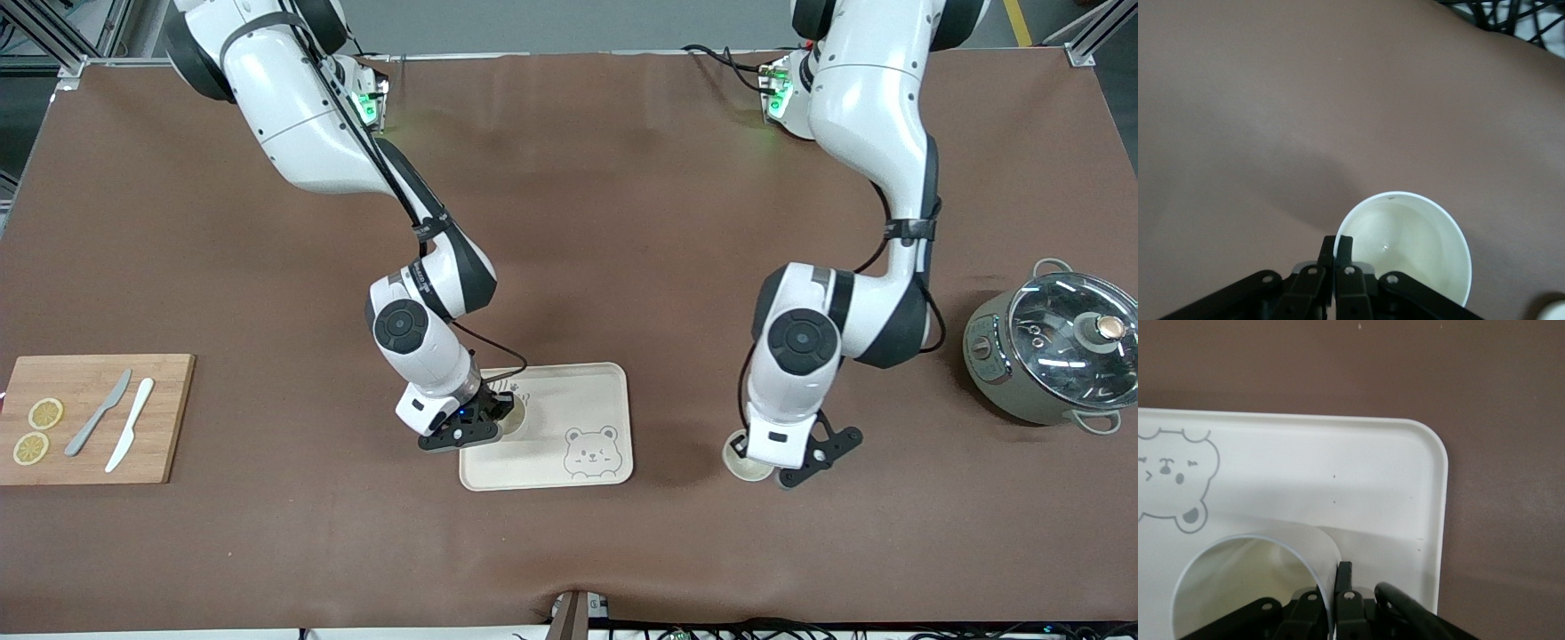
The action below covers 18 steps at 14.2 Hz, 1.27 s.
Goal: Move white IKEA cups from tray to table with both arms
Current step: 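Lift the cups off the tray and carry them apart, away from the tray, then lower the cups onto the table and open both grippers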
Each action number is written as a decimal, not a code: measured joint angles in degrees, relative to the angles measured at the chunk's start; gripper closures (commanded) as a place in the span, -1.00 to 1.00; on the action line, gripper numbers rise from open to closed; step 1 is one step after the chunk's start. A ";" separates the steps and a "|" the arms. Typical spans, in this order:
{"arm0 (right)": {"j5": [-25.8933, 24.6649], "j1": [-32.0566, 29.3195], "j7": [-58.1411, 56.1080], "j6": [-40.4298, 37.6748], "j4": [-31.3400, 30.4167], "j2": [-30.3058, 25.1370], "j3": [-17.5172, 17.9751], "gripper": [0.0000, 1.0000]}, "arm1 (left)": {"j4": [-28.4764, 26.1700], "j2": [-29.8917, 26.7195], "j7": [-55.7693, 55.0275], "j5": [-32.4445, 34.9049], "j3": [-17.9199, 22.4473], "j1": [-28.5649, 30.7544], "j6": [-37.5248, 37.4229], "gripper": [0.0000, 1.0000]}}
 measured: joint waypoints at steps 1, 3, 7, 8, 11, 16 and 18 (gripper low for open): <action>0.12 0.00 0.06 -1.74 0.63 -0.39 0.03 1.00 | 0.00 0.00 2.03 0.00 0.01 0.95 -0.54 1.00; 0.59 -0.01 0.60 -8.25 2.20 -2.43 0.01 1.00 | -0.01 0.00 5.71 0.00 -0.02 2.89 -0.91 1.00; 1.76 -0.99 0.55 -18.91 3.60 -9.45 -0.35 1.00 | -0.16 0.00 10.36 -0.01 -0.15 6.09 -1.17 1.00; 1.76 -1.76 -0.32 -20.72 3.60 -10.73 -0.43 1.00 | -0.24 0.00 11.45 -0.03 -0.19 6.92 -1.17 1.00; 1.76 -4.95 -5.92 -24.63 3.58 -12.48 -0.63 1.00 | -0.43 0.00 16.62 -1.85 -0.27 10.07 -0.65 1.00; 1.80 -12.36 -19.77 -27.88 3.59 -12.84 -0.87 1.00 | -3.48 0.31 21.93 -2.42 -0.45 14.22 7.98 1.00; 1.82 -14.67 -24.35 -28.38 3.58 -13.09 -0.93 1.00 | -5.18 0.75 23.10 -2.46 -0.59 15.36 11.92 1.00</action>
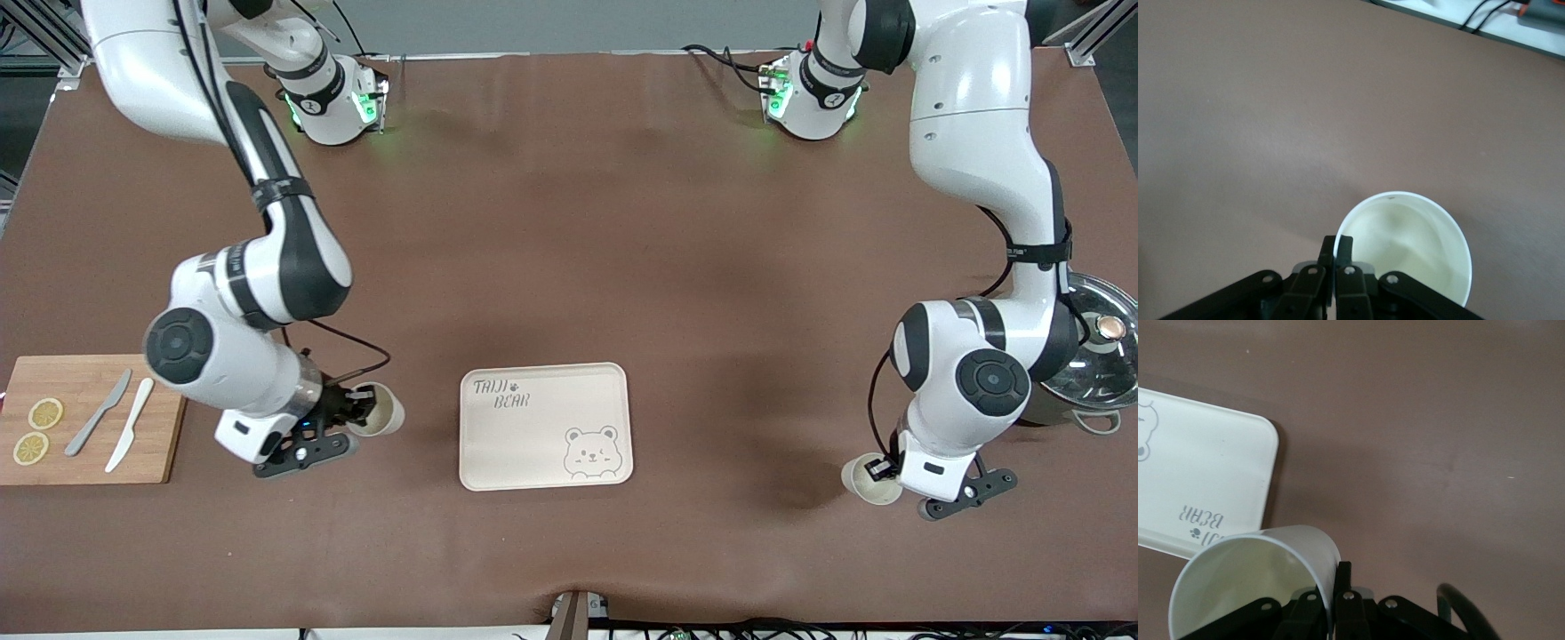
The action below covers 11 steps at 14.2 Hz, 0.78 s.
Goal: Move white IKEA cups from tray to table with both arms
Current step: 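Lower the cups onto the table and open both grippers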
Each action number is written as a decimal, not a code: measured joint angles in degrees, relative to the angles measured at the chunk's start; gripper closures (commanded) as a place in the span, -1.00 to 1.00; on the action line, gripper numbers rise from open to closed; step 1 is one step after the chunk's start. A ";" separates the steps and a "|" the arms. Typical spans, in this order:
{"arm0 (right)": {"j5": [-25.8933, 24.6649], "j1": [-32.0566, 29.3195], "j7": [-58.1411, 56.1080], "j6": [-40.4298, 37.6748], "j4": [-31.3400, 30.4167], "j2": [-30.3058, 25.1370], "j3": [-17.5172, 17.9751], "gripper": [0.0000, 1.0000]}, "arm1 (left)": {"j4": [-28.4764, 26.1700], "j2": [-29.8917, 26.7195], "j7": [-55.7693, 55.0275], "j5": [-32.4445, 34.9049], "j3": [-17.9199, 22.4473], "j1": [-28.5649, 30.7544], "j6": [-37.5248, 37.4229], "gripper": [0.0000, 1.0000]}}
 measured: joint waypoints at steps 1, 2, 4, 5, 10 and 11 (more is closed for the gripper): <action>0.00 -1.00 -2.17 -0.13 -0.03 -0.02 -0.05 1.00 | -0.54 0.34 0.13 0.00 -0.29 0.59 1.51 1.00; 0.00 -2.04 -4.43 -0.17 -0.15 -0.02 -0.14 1.00 | -0.89 0.64 0.14 0.00 -0.83 1.20 2.48 1.00; 0.00 -4.31 -9.56 -0.17 -0.45 -0.01 -0.22 1.00 | -1.00 1.26 0.14 0.00 -2.19 2.29 3.22 1.00; 0.00 -5.47 -12.05 -0.17 -0.58 -0.02 -0.24 1.00 | -1.00 1.48 0.14 0.00 -2.59 2.52 3.43 0.98; 0.01 -9.75 -21.98 0.26 -1.22 0.51 -0.30 1.00 | -1.15 1.73 0.26 0.00 -2.94 2.75 3.47 -0.04; 0.01 -10.48 -23.82 0.94 -1.34 0.95 -0.30 1.00 | -1.18 1.80 0.52 0.00 -3.01 2.79 3.47 -0.24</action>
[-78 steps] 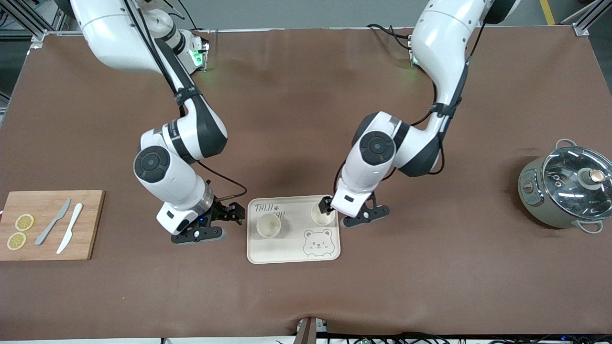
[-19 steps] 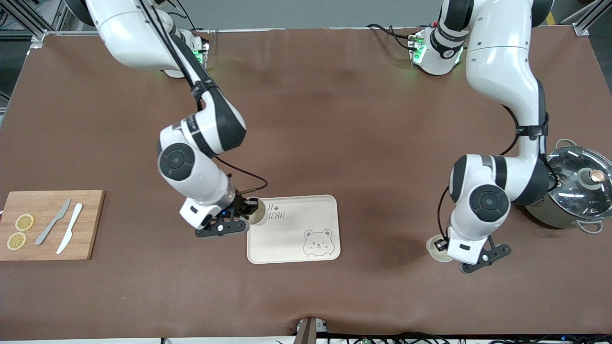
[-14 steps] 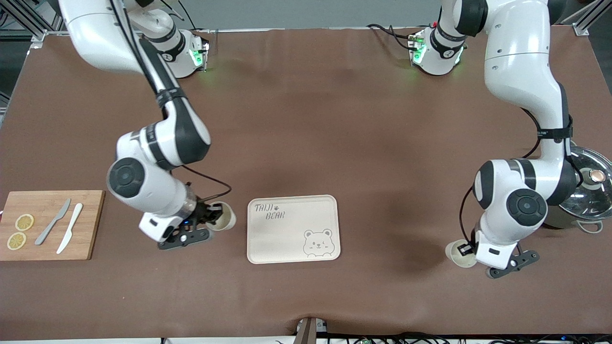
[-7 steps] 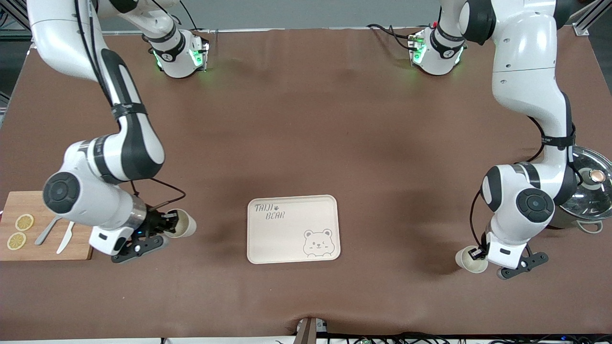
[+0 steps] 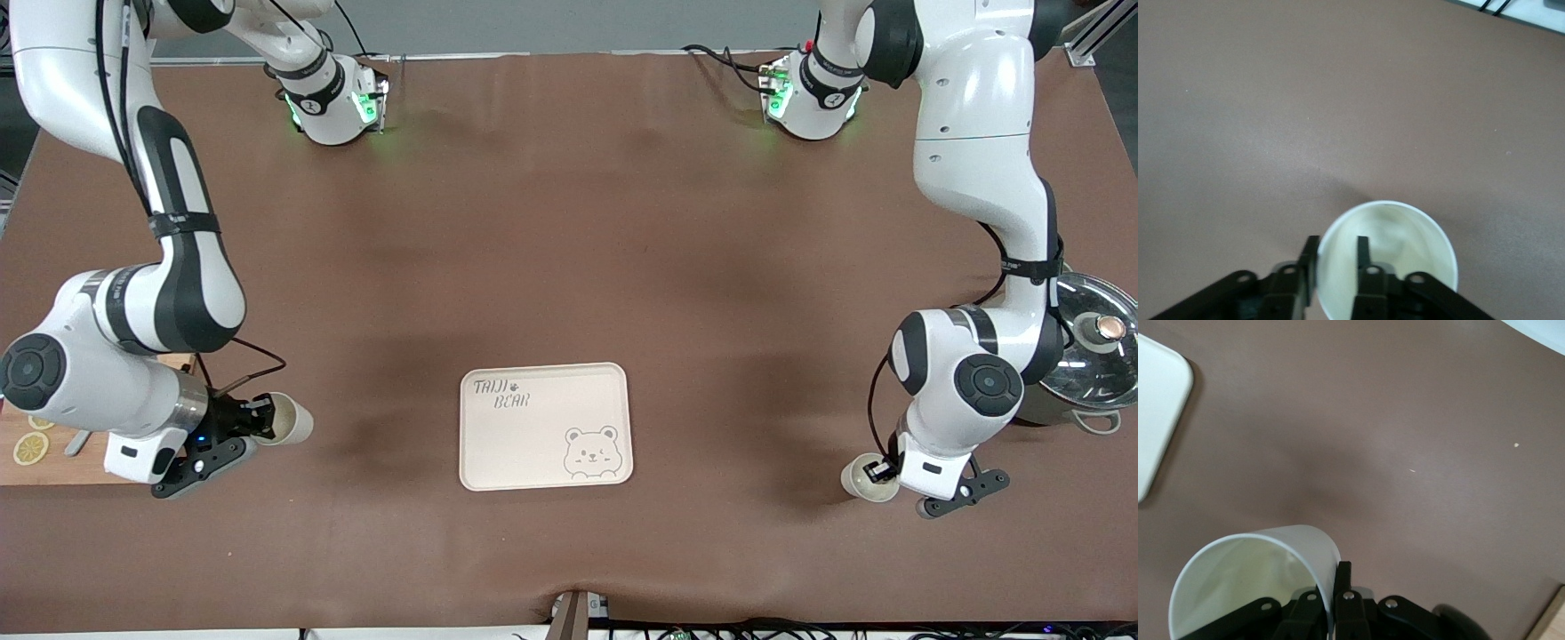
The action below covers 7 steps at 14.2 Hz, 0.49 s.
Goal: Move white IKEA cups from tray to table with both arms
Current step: 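Lower the cups onto the table and open both grippers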
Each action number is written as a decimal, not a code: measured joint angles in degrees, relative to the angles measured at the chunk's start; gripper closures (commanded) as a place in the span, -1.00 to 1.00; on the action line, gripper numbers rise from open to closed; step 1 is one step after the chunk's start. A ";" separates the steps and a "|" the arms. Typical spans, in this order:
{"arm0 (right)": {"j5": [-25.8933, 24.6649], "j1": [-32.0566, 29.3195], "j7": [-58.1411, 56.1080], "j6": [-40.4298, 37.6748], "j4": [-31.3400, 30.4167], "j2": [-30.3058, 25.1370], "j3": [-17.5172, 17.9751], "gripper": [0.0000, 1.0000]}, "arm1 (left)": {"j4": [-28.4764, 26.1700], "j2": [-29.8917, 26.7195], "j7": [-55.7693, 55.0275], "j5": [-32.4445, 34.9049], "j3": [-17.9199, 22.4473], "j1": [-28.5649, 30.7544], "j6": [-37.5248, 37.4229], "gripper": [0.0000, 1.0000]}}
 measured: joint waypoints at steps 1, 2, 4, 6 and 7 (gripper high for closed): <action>0.00 -0.64 -1.77 0.85 -0.25 0.55 0.00 1.00 | -0.01 0.06 0.19 0.00 -0.05 0.01 0.00 -0.39; 0.00 -1.19 -3.27 1.98 -0.54 1.19 0.00 1.00 | -0.01 0.07 0.24 0.00 -0.06 0.03 0.00 -0.56; 0.00 -2.12 -6.27 4.92 -1.10 2.85 -0.01 1.00 | 0.02 0.07 0.28 0.00 -0.06 0.08 0.11 -1.00; 0.00 -2.63 -8.14 7.37 -1.31 4.52 -0.01 1.00 | 0.07 0.06 0.50 0.00 -0.07 0.09 0.15 -1.00; 0.00 -2.78 -8.71 8.37 -1.35 5.30 -0.01 1.00 | 0.15 0.03 0.52 0.00 -0.09 0.07 0.19 -1.00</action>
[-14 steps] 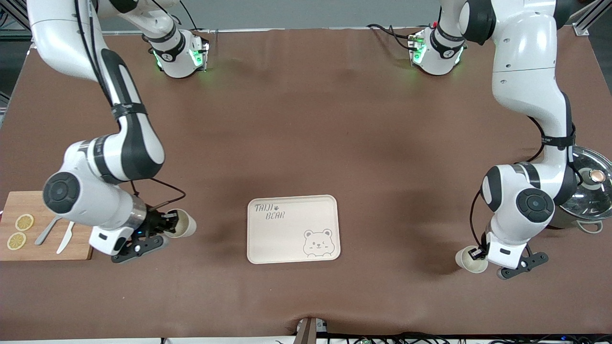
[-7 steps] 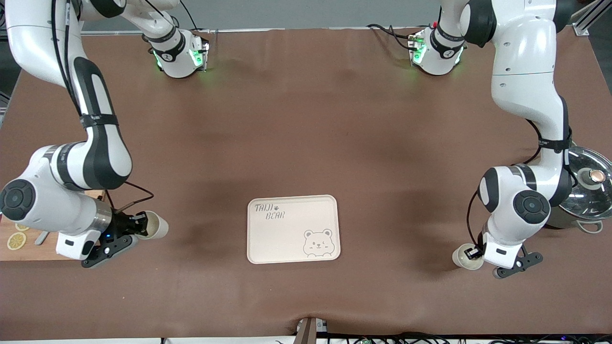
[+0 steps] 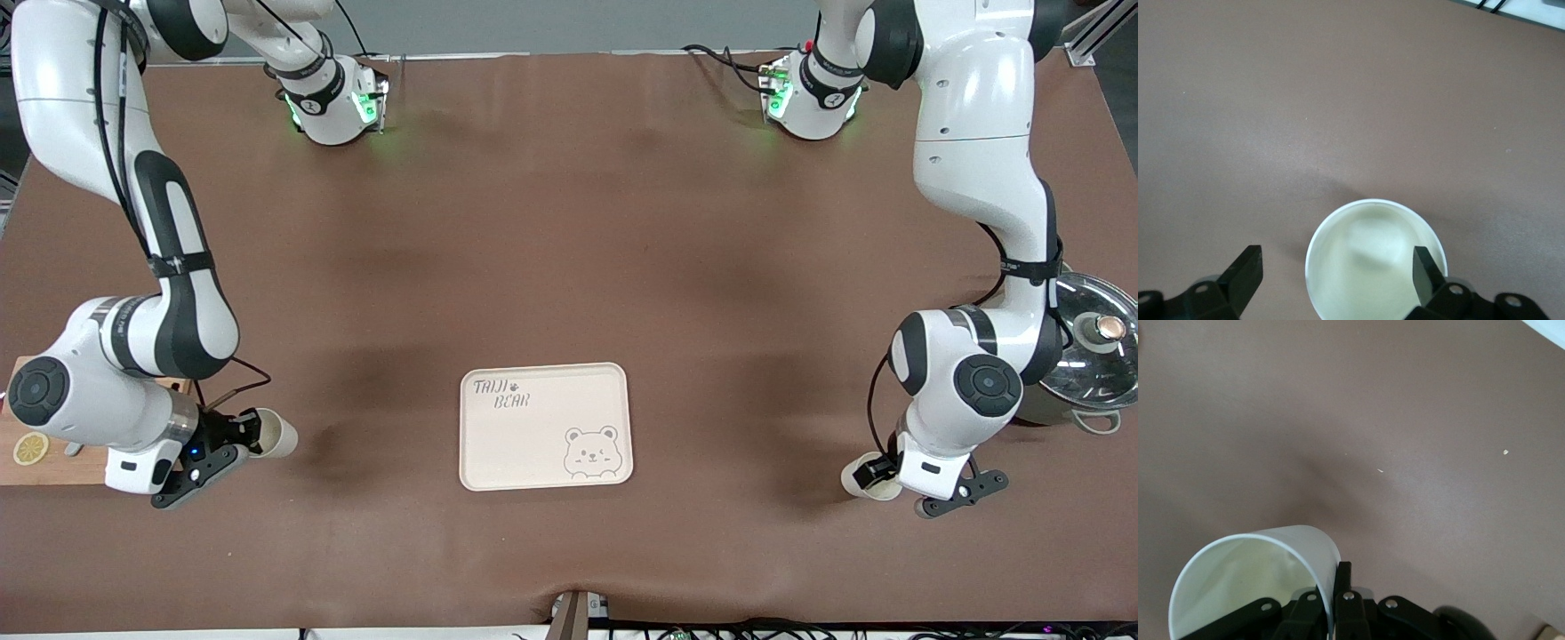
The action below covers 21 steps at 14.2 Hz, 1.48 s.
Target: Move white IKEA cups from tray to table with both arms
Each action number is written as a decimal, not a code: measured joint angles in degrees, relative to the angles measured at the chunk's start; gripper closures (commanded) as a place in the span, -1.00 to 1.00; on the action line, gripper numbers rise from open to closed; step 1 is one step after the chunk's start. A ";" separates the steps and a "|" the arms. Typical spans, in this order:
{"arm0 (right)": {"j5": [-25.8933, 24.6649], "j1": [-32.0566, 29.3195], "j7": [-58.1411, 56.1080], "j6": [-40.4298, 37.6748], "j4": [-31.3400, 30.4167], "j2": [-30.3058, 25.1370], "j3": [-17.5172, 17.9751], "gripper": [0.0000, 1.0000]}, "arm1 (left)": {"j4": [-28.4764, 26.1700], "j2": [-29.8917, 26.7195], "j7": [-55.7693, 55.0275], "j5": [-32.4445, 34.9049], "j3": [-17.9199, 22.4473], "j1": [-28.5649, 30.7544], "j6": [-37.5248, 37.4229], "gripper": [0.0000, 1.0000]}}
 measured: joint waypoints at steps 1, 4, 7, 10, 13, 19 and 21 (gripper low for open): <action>0.00 -0.09 -0.66 0.93 -0.01 0.65 0.00 1.00 | 0.19 -0.13 0.00 0.00 -0.03 -0.02 0.02 -1.00; 0.00 -0.14 -1.83 3.57 -0.15 2.35 0.00 1.00 | 0.73 -1.88 0.00 0.00 -0.15 -0.25 -0.24 -1.00; 0.00 -0.23 -2.89 5.96 -0.35 3.79 -0.01 1.00 | 1.01 -5.49 0.00 0.00 -0.20 -0.34 -2.89 -1.00; 0.00 -0.31 -3.85 8.42 -0.58 5.16 -0.02 1.00 | 1.06 -9.56 0.33 0.00 -0.94 -0.21 -7.91 -1.00; 0.00 -0.35 -4.03 9.80 -0.61 6.09 -0.02 1.00 | 1.07 -13.11 2.33 0.00 -1.77 -0.23 -13.45 -1.00; 0.00 -0.35 -4.06 10.07 -0.60 6.36 -0.02 -0.99 | 1.12 -20.38 11.45 0.00 -2.09 -0.30 -26.13 -1.00; 0.02 -0.35 -4.04 10.09 -0.59 6.36 -0.02 -1.00 | 1.15 -22.75 15.53 0.00 -2.10 -0.30 -30.08 -1.00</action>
